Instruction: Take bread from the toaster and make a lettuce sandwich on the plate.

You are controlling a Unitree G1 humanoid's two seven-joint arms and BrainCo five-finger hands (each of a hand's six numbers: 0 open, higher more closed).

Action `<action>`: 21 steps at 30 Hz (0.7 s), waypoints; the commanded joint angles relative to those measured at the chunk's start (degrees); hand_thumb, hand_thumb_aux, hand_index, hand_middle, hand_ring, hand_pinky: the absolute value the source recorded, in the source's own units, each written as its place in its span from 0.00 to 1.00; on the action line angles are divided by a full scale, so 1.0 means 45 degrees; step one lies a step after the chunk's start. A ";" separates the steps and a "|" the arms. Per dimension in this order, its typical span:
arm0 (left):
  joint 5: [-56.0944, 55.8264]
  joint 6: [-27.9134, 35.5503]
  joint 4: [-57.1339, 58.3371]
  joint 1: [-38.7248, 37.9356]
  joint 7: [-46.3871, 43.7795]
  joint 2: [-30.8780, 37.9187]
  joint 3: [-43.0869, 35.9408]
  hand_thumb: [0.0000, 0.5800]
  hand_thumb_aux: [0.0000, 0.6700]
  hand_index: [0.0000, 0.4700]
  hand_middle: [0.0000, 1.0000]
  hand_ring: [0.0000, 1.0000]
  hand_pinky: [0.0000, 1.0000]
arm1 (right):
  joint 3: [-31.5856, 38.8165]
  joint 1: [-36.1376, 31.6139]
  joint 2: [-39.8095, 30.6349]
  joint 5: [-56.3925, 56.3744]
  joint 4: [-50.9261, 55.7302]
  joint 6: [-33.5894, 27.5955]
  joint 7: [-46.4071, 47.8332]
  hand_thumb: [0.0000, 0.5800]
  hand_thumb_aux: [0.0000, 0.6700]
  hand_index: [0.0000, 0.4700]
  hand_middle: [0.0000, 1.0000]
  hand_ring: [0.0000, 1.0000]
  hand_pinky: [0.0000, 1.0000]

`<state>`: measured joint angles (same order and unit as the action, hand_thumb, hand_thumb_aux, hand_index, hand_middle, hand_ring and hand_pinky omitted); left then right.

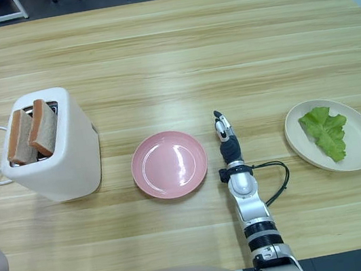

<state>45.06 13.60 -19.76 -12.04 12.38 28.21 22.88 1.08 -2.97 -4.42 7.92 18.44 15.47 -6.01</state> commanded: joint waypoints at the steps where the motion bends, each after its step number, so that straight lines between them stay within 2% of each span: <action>1: -0.0148 -0.0325 -0.0683 -0.0088 -0.0280 -0.0277 -0.0591 0.00 0.00 0.00 0.00 0.00 0.00 | -0.0058 0.0100 -0.0026 0.0033 0.0124 -0.0197 -0.0019 0.00 0.00 0.00 0.00 0.00 0.00; 7: -0.0509 -0.0530 -0.1482 -0.0509 -0.1021 -0.1154 -0.1836 0.00 0.00 0.00 0.00 0.00 0.00 | -0.0042 0.0053 -0.0025 0.0064 0.0321 -0.0170 -0.0056 0.00 0.00 0.00 0.00 0.00 0.00; 17: -0.0032 -0.0074 -0.0392 -0.0828 -0.1349 -0.1026 -0.1969 0.00 0.00 0.00 0.00 0.00 0.00 | -0.0114 0.0103 -0.0161 0.0029 0.0283 -0.0228 -0.0044 0.00 0.00 0.00 0.00 0.00 0.00; 18: -0.0010 -0.0069 -0.0417 -0.0848 -0.1362 -0.1036 -0.2019 0.09 0.05 0.05 0.00 0.00 0.00 | -0.0115 0.0115 -0.0165 0.0026 0.0270 -0.0234 -0.0042 0.00 0.00 0.00 0.00 0.00 0.00; 21: -0.0014 -0.0197 -0.0495 -0.0910 -0.1368 -0.1045 -0.2185 0.50 0.29 0.29 0.00 0.00 0.00 | -0.0102 0.0091 -0.0162 0.0024 0.0294 -0.0244 -0.0029 0.00 0.00 0.00 0.00 0.00 0.00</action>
<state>44.40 12.91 -22.49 -15.21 7.05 23.34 14.06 0.76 -2.97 -4.96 7.94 19.78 15.12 -6.23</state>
